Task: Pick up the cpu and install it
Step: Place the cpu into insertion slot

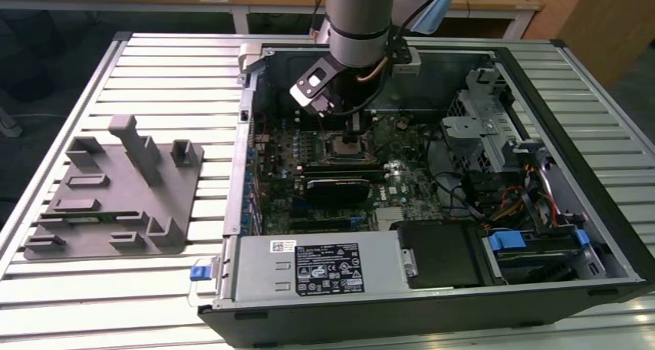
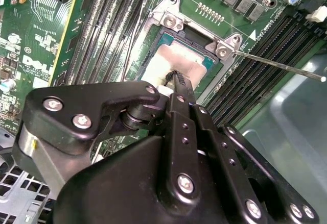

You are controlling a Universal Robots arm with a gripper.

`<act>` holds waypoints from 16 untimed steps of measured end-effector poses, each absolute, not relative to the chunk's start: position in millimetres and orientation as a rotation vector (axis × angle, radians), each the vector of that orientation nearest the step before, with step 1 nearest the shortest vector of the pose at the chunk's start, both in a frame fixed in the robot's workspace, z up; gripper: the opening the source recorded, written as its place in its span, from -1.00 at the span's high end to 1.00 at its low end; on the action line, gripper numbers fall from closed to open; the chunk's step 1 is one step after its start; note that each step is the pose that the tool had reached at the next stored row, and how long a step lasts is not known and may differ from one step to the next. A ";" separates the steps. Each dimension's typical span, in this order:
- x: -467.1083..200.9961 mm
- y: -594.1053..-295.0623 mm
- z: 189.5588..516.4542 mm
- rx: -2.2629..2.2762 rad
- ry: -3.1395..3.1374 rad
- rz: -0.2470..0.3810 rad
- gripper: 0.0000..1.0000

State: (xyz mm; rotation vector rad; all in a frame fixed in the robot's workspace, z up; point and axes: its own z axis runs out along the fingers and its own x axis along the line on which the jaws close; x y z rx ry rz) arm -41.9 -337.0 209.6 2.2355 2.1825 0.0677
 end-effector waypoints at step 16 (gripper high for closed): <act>-44.1 -337.0 203.4 2.235 2.183 0.068 0.79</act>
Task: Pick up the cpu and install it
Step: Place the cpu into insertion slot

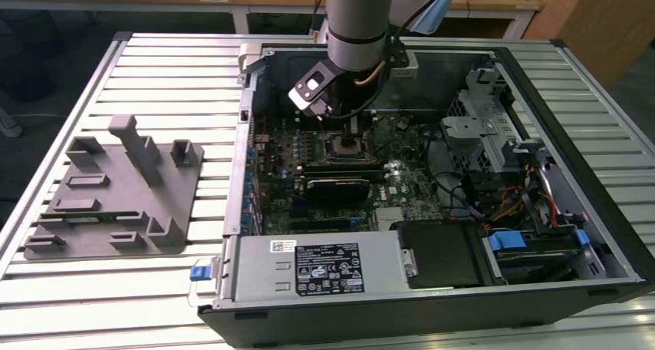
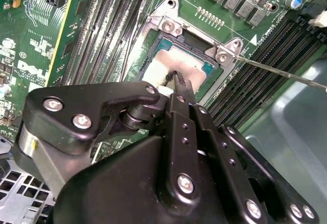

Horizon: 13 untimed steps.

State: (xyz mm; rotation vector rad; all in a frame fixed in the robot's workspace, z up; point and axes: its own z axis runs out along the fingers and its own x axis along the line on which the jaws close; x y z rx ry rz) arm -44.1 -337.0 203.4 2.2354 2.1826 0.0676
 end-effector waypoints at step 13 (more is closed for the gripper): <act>-45.2 -337.0 199.1 2.235 2.183 0.068 0.79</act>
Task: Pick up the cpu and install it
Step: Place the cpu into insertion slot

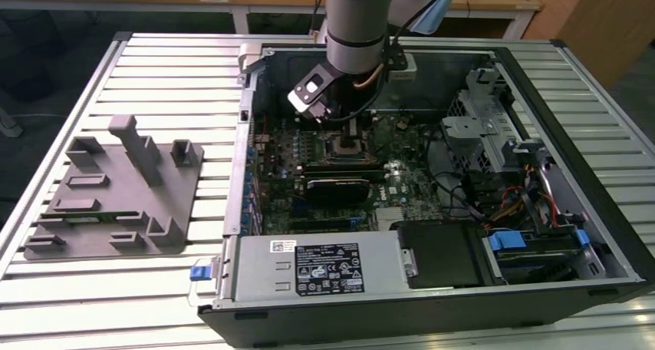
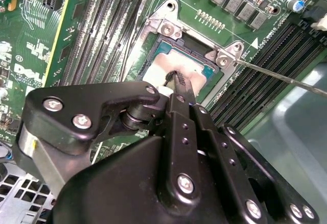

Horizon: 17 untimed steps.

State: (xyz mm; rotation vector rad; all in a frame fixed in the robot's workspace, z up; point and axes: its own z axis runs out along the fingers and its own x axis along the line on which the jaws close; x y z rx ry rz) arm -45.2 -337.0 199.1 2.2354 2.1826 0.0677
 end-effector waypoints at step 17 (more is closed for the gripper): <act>-45.0 -336.8 203.0 2.236 2.183 0.070 0.79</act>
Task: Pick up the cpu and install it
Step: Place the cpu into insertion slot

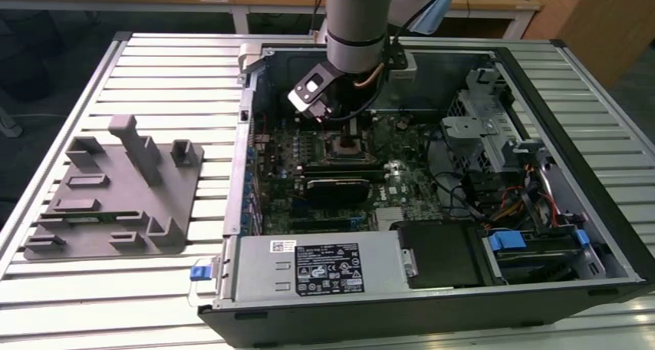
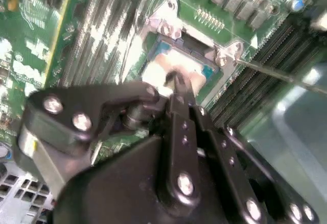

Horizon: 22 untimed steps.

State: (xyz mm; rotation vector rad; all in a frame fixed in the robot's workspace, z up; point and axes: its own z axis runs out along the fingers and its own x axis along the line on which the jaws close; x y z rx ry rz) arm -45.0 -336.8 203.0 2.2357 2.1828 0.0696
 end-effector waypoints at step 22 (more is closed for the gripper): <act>-45.2 -337.0 242.5 2.235 2.183 0.068 0.79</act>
